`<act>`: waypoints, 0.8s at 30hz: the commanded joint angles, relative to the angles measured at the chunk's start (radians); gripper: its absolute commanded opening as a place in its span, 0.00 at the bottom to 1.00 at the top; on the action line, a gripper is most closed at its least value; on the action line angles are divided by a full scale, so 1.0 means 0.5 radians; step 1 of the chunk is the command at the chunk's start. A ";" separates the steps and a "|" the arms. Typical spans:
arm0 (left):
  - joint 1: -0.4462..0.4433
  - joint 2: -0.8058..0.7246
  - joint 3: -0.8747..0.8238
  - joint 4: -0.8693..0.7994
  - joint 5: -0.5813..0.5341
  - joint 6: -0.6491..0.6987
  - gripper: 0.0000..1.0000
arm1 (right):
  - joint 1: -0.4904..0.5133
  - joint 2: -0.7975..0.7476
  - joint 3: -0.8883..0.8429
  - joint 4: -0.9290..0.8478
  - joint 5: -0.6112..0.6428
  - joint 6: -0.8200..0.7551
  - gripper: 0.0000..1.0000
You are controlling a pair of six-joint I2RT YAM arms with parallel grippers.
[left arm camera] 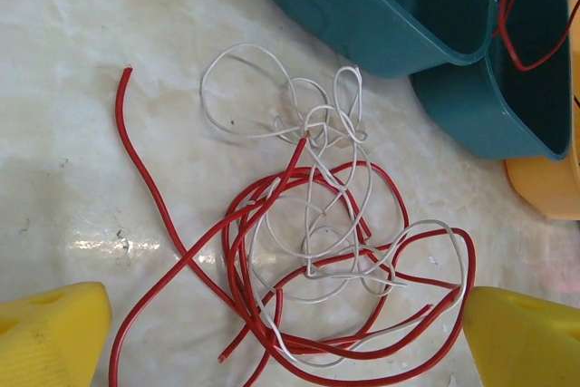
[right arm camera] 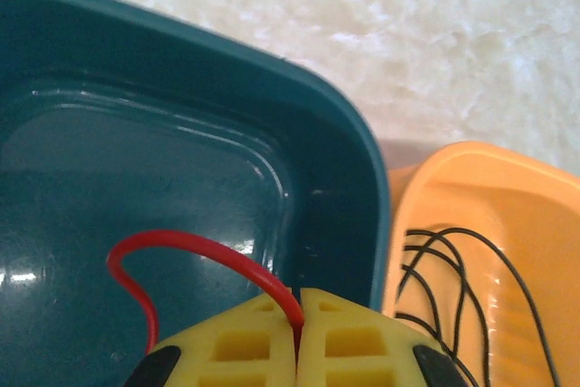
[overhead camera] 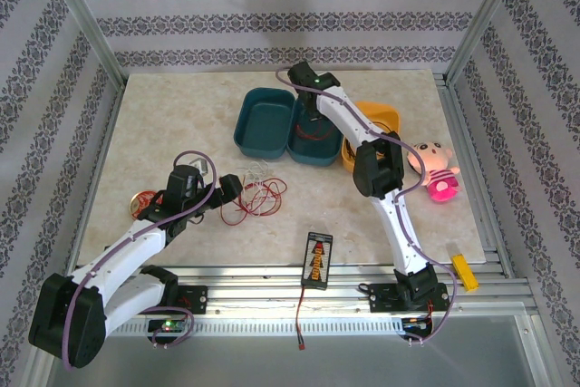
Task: Untangle the cables
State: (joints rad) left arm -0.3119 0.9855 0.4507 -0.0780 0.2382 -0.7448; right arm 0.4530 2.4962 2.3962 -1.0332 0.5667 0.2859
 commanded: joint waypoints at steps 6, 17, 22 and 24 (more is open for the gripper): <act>0.026 -0.066 -0.011 -0.079 -0.045 0.034 0.99 | -0.019 -0.021 -0.157 0.178 -0.056 -0.098 0.11; 0.023 -0.063 0.000 -0.093 -0.061 0.045 0.99 | -0.005 -0.212 -0.353 0.238 -0.101 -0.130 0.35; 0.025 -0.064 0.004 -0.095 -0.061 0.047 0.99 | 0.023 -0.331 -0.389 0.212 -0.047 -0.133 0.47; 0.024 -0.065 0.003 -0.098 -0.064 0.051 0.99 | 0.037 -0.389 -0.405 0.204 -0.029 -0.133 0.48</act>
State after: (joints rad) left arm -0.3119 0.9665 0.4507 -0.0986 0.2260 -0.7406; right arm 0.4568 2.3844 2.2028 -0.9302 0.5205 0.2256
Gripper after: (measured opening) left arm 0.993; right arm 0.480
